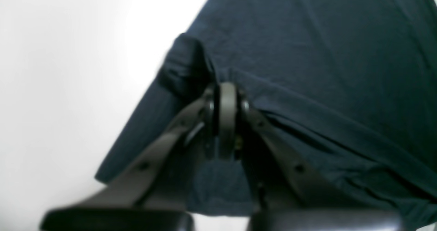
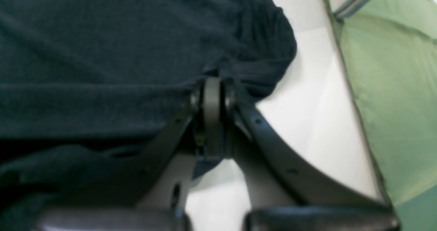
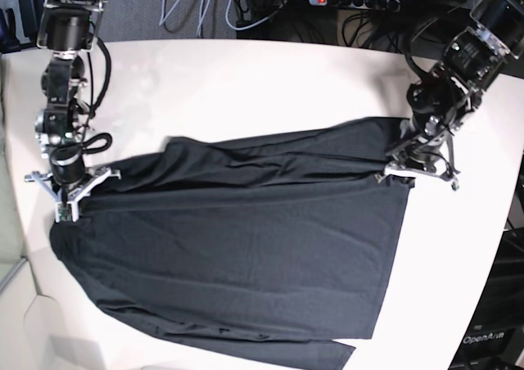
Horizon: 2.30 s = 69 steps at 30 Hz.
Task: Fold the T-shirt properly
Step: 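Lower the held edge back onto the shirt with both grippers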
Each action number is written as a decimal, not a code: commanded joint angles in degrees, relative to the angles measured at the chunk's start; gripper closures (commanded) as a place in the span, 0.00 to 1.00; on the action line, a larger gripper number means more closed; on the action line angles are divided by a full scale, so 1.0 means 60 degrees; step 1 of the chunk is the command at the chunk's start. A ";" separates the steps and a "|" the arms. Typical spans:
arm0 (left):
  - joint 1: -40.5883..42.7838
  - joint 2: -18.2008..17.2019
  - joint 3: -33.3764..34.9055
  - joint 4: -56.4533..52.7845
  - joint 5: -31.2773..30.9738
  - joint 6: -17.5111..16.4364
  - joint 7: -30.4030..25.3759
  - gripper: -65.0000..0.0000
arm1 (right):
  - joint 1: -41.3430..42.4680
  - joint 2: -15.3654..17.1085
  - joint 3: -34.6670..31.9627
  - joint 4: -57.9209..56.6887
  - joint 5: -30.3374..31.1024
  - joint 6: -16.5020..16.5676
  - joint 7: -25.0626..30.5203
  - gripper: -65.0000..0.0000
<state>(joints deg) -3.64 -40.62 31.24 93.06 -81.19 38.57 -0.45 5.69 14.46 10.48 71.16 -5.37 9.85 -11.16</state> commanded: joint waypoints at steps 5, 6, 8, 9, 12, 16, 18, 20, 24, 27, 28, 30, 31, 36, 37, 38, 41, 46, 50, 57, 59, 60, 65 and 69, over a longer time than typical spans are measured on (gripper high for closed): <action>-0.0133 -0.0138 -0.0116 0.0161 0.0147 -0.0091 -0.0211 1.00 | 0.0436 0.0191 0.0048 -0.0013 0.0023 -0.0007 0.0241 1.00; -0.0119 -0.0138 -0.0101 0.0161 0.0147 -0.0091 -0.0211 1.00 | 0.0465 0.0206 0.0048 -0.0042 0.0023 -0.0007 0.0241 1.00; 0.0013 -0.0138 -0.0160 0.0161 0.0147 -0.0091 -0.0211 1.00 | 0.0465 0.0338 0.0048 -0.0130 0.0023 -0.0007 0.0241 1.00; 0.0072 -0.0138 -0.0174 0.0190 0.0147 -0.0091 -0.0240 1.00 | 0.0480 0.0352 0.0048 -0.0130 0.0023 -0.0007 0.0241 1.00; 0.0086 -0.0138 -0.0174 0.0264 0.0147 -0.0091 -0.0255 1.00 | 0.0538 0.0396 0.0048 -0.0116 0.0023 -0.0007 0.0241 1.00; 0.0086 -0.0138 -0.0174 0.0249 0.0132 -0.0061 -0.0284 1.00 | 0.0655 0.0396 0.0048 -0.0130 0.0023 -0.0007 0.0241 1.00; 0.0042 -0.0138 -0.0189 0.0161 0.0132 -0.0061 -0.0284 1.00 | 0.0641 0.0396 0.0048 -0.0130 0.0023 -0.0007 0.0241 1.00; 0.0013 -0.0065 -0.0233 0.0029 0.0147 -0.0061 -0.0284 1.00 | 0.0611 0.0396 0.0048 -0.0130 0.0023 -0.0007 0.0241 1.00; 0.0086 0.0331 -0.1112 -0.0293 0.0147 -0.0076 -0.0240 1.00 | 0.0611 0.0367 0.0048 -0.0365 0.0023 -0.0007 0.0241 1.00; 0.0057 0.0462 -0.1610 -0.0542 0.0147 -0.0091 -0.0211 1.00 | 0.0553 0.0352 0.0048 -0.0438 0.0023 -0.0007 0.0241 1.00; 0.0013 0.0492 -0.1654 -0.0616 0.0147 -0.0091 -0.0211 1.00 | 0.0494 0.0352 0.0048 -0.0453 0.0037 -0.0007 0.0241 1.00; -0.0119 0.0638 -0.1698 -0.0762 0.0147 -0.0091 -0.0211 1.00 | 0.0421 0.0352 0.0033 -0.0453 0.0037 -0.0007 0.0270 1.00; -0.0251 0.0682 -0.1698 -0.0835 0.0147 -0.0091 -0.0211 1.00 | 0.0421 0.0352 0.0033 -0.0453 0.0037 -0.0007 0.0270 1.00; -0.0470 0.0931 -0.1684 -0.0996 0.0147 -0.0091 -0.0211 1.00 | 0.0406 0.0264 0.0033 -0.0453 0.0037 -0.0007 0.0255 1.00; -0.0529 0.0961 -0.1654 -0.0996 0.0147 -0.0091 -0.0211 1.00 | 0.0406 0.0235 0.0033 -0.0453 0.0037 -0.0007 0.0255 1.00; -0.0529 0.0961 -0.1654 -0.0996 0.0147 -0.0091 -0.0211 1.00 | 0.0406 0.0235 0.0033 -0.0453 0.0037 -0.0007 0.0255 1.00; -0.0529 0.0975 -0.1640 -0.0909 0.0147 -0.0091 -0.0211 1.00 | 0.0406 0.0235 0.0180 -0.0453 0.0037 -0.0037 0.0255 1.00; -0.0485 0.0990 -0.1625 -0.0791 0.0088 -0.0091 -0.0211 1.00 | 0.0509 0.0235 0.0707 -0.0423 0.0037 -0.0037 0.0255 1.00; -0.0441 0.0990 -0.1610 -0.0586 0.0073 -0.0091 -0.0211 1.00 | 0.0524 0.0250 0.1015 -0.0423 0.0037 -0.0037 0.0285 1.00; -0.0353 0.1093 -0.1684 -0.0410 0.0073 -0.0091 -0.0211 1.00 | 0.0641 0.0250 0.1059 -0.0423 0.0037 -0.0037 0.0299 1.00; -0.0353 0.1151 -0.1698 -0.0440 0.0103 -0.0091 -0.0211 1.00 | 0.0685 0.0250 0.1059 -0.0438 0.0037 -0.0037 0.0299 1.00; -0.0353 0.1151 -0.1698 -0.0469 0.0088 -0.0091 -0.0211 1.00 | 0.0699 0.0250 0.1059 -0.0438 0.0037 -0.0037 0.0270 1.00; -0.0353 0.1254 -0.1698 -0.0586 0.0147 -0.0091 -0.0211 1.00 | 0.0699 0.0235 0.1059 -0.0438 0.0037 -0.0037 0.0255 1.00; -0.0412 0.1327 -0.1713 -0.0953 0.0132 -0.0091 -0.0211 1.00 | 0.0641 0.0220 0.1030 -0.0453 0.0037 -0.0037 0.0255 1.00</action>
<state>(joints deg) -4.95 -32.23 21.71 86.48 -81.19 38.85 -0.62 8.64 15.07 16.49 67.59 -5.19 9.82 -11.16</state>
